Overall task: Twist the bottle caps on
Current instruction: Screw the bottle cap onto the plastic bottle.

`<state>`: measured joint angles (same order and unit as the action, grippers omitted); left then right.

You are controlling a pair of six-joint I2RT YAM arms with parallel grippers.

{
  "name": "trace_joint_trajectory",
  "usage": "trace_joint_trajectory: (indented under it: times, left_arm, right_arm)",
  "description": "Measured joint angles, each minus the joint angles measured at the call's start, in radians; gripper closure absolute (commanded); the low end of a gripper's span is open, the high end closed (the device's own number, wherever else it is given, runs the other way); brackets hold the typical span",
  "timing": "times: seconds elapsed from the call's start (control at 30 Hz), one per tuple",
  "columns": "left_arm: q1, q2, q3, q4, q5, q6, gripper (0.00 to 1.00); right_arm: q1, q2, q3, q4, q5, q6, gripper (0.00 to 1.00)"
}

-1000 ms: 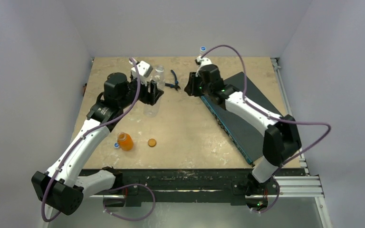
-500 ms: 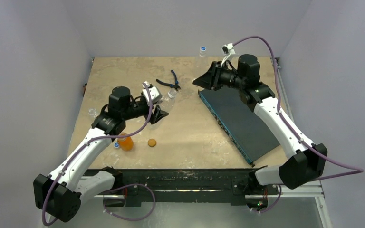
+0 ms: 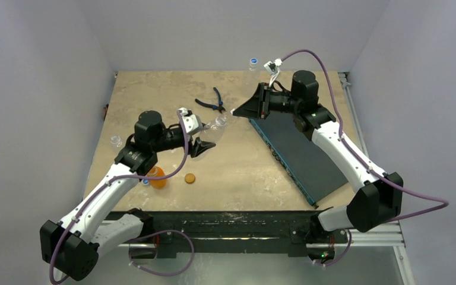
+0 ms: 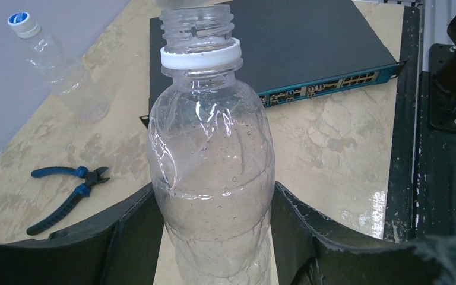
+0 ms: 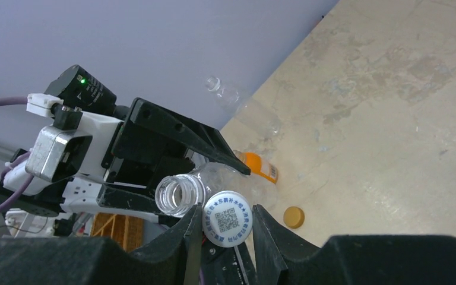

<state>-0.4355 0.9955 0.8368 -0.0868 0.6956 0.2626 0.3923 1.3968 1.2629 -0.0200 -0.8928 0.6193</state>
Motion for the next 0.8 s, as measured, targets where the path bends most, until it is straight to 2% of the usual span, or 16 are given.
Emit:
trace_joint_trajectory:
  times: [0.47, 0.8]
  left_arm:
    - [-0.025, 0.03, -0.013, 0.024, 0.015, -0.007, 1.0]
    - [-0.025, 0.05, -0.017, 0.04, -0.003, -0.027, 1.0]
  right_arm:
    - [0.062, 0.01, -0.011, 0.059, 0.012, 0.051, 0.71]
    - [0.107, 0.01, 0.014, -0.028, 0.061, -0.029, 0.71]
